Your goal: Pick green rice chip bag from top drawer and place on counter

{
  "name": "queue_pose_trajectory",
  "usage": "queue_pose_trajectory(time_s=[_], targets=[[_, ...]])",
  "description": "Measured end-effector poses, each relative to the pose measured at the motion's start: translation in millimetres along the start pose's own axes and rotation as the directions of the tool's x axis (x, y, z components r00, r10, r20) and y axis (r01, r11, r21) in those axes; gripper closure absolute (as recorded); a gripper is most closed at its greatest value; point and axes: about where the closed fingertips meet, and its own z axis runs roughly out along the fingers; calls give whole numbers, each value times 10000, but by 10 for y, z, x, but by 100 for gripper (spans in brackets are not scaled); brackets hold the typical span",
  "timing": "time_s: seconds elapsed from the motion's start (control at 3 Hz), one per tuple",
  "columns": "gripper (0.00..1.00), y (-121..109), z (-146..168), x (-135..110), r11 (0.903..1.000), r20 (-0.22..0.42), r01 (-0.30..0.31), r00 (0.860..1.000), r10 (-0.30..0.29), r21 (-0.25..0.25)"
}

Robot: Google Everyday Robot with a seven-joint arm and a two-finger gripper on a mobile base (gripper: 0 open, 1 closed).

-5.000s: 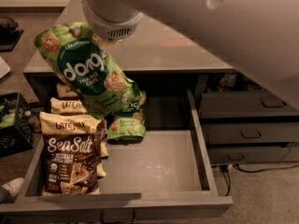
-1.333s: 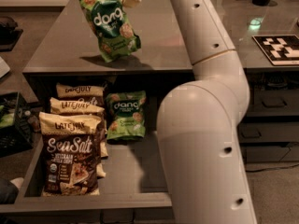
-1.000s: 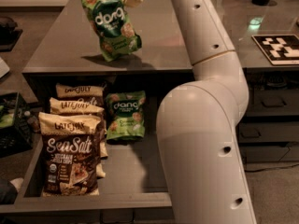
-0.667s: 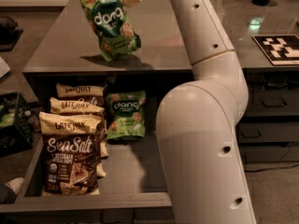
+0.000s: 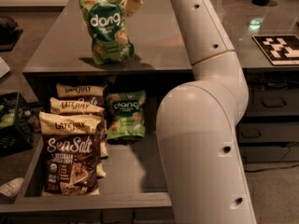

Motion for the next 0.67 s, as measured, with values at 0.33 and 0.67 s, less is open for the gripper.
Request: queue_pose_trajectory(time_s=[0.33, 0.67], targets=[[0, 0, 0, 0, 10000, 0, 0, 10000, 0, 0], [0, 0, 1, 0, 10000, 0, 0, 10000, 0, 0]])
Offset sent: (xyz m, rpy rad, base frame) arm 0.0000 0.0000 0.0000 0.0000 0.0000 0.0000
